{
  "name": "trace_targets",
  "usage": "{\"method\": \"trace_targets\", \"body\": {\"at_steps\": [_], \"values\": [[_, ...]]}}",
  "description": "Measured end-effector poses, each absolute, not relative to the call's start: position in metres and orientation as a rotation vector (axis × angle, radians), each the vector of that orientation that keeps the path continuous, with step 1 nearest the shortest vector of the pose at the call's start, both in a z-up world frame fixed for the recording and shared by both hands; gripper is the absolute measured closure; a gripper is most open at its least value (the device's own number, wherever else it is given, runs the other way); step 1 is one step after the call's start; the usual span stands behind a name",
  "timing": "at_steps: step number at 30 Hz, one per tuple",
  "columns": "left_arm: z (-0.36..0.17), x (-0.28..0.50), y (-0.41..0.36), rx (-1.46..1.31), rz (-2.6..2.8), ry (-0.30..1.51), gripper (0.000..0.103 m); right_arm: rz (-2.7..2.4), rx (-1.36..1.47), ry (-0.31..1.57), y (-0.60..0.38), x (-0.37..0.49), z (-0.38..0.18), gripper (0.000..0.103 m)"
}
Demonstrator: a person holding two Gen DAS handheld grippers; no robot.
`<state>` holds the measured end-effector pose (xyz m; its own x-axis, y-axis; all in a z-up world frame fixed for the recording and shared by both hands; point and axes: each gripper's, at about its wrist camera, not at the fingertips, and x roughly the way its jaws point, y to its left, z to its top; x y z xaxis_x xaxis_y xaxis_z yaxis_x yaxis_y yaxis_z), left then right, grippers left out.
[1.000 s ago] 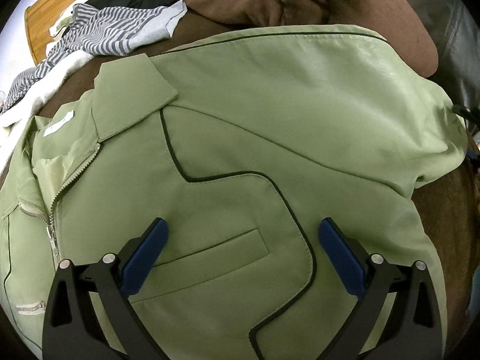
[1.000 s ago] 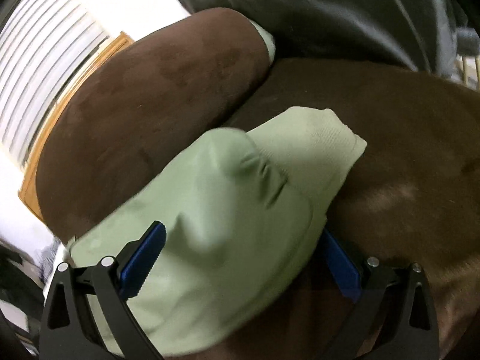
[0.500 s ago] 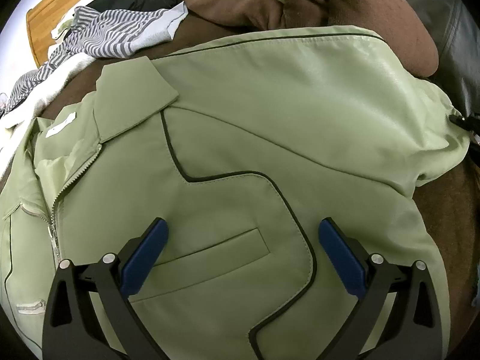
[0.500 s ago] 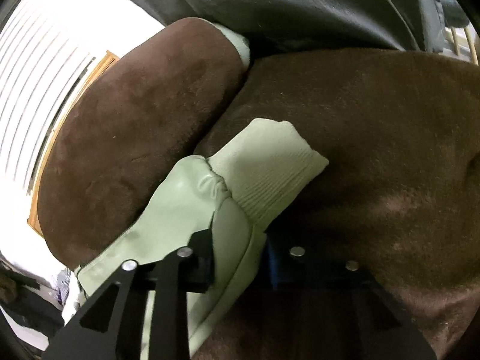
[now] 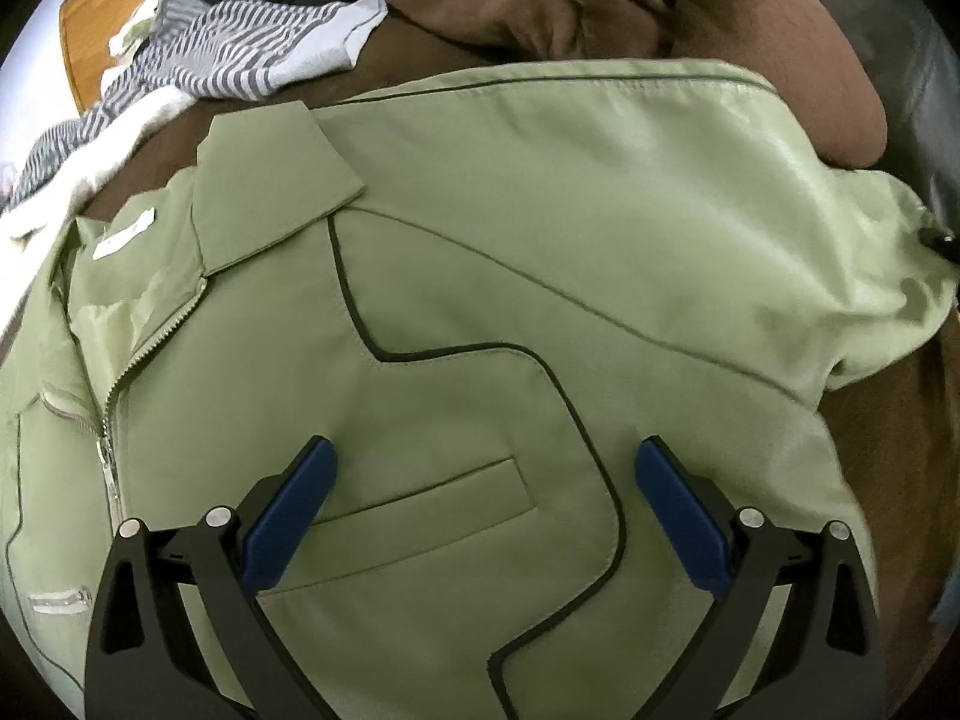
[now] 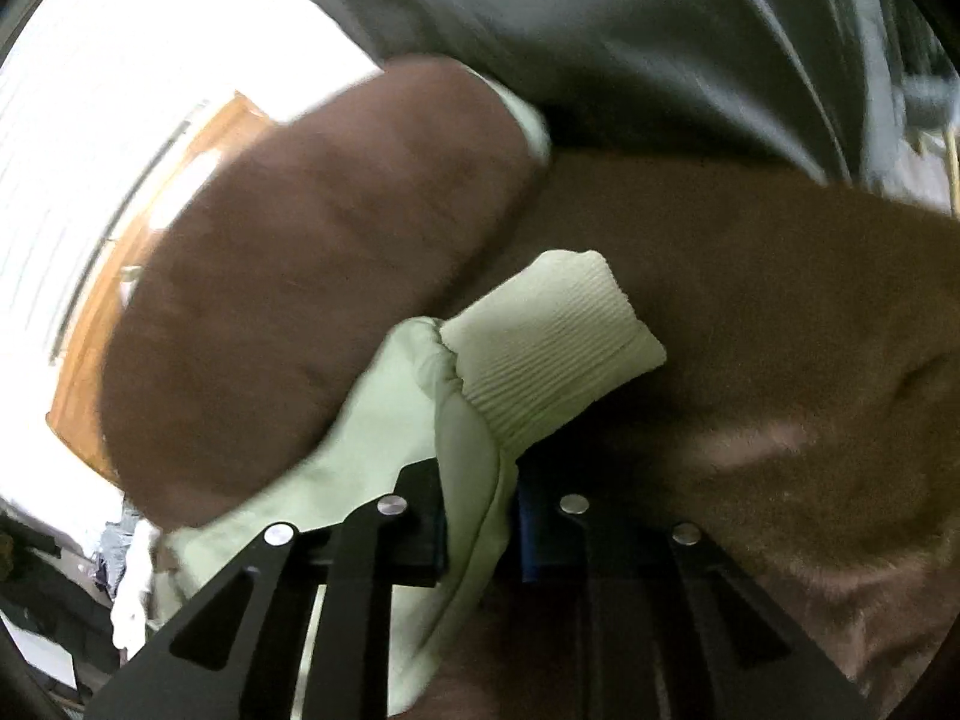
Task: Fold large clothes
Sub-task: 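Carry the held sleeve across the jacket front with the right tool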
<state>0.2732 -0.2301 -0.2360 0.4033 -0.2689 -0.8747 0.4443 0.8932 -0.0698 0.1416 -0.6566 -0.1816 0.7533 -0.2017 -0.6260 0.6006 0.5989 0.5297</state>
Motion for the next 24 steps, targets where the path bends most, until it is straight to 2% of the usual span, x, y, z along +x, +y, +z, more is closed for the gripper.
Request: {"method": "trace_targets", "body": {"at_steps": [3,7,13,19,24], "values": [[-0.226,0.278,-0.221,0.116,-0.459,1.106,0.006,-0.425,0.689,0.525,-0.627,0.149,-0.131,0.087],[-0.198,0.270,-0.199,0.096,-0.440,1.071,0.006,-0.316,0.550,0.509,-0.573,0.165,-0.068,0.088],[-0.154,0.251,-0.154,0.232,-0.376,0.981,0.006,-0.127,0.440,0.452,-0.479,0.193,0.007,0.088],[-0.128,0.241,-0.090,0.249,-0.287,0.959,0.006,0.064,0.371,0.470,-0.375,0.232,0.031,0.088],[-0.117,0.222,-0.032,0.221,-0.191,0.952,0.006,0.175,0.305,0.580,-0.278,0.255,0.002,0.088]]}}
